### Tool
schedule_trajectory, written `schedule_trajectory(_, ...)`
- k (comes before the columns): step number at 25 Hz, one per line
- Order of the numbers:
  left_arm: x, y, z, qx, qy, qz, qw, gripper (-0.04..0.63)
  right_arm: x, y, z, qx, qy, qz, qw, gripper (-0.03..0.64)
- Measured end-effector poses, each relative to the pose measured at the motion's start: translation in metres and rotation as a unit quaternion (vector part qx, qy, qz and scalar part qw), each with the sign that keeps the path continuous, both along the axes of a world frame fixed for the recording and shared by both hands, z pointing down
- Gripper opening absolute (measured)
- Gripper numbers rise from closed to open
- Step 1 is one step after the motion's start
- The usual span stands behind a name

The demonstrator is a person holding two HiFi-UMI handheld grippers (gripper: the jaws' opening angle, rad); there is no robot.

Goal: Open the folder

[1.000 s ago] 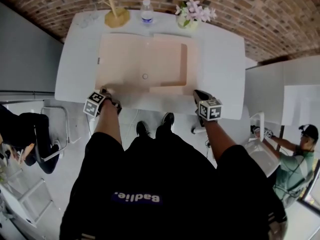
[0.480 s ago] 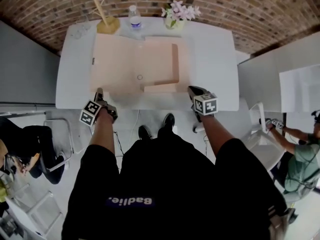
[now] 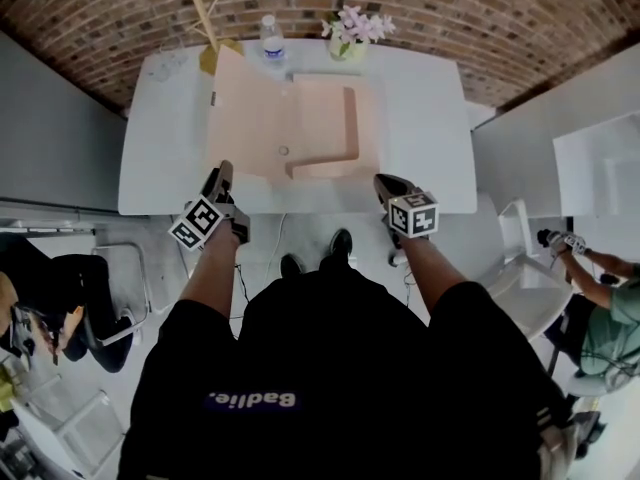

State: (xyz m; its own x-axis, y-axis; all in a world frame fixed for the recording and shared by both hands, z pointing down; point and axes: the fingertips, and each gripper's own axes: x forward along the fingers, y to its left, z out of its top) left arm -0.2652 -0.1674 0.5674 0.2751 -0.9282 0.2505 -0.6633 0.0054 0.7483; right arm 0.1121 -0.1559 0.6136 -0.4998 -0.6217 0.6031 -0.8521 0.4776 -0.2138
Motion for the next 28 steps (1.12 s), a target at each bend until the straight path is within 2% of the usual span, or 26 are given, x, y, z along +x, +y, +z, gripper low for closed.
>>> schedule_trajectory(5,0.038,0.006,-0.041,0.049,-0.020,0.063,0.9966,0.132,-0.011,0.012,-0.030,0.029,-0.013,-0.005,0.999,0.028)
schedule_trajectory(9,0.061,0.020,-0.079,0.095,-0.072,0.114,0.9863,0.130,-0.024,0.024,-0.056,0.049,-0.033,-0.011,0.998,0.028)
schedule_trajectory(12,0.079,0.035,-0.103,0.124,-0.089,0.145,0.9776,0.121,-0.036,0.034,-0.081,0.068,-0.056,-0.016,0.996,0.028)
schedule_trajectory(19,0.123,0.068,-0.154,0.182,-0.093,0.217,0.9544,0.072,-0.064,0.058,-0.139,0.112,-0.111,-0.038,0.987,0.028)
schedule_trajectory(24,0.144,0.083,-0.184,0.212,-0.087,0.247,0.9416,0.035,-0.076,0.069,-0.179,0.142,-0.133,-0.056,0.979,0.028)
schedule_trajectory(28,0.161,0.094,-0.202,0.236,-0.095,0.272,0.9280,0.017,-0.085,0.078,-0.207,0.159,-0.146,-0.072,0.974,0.028)
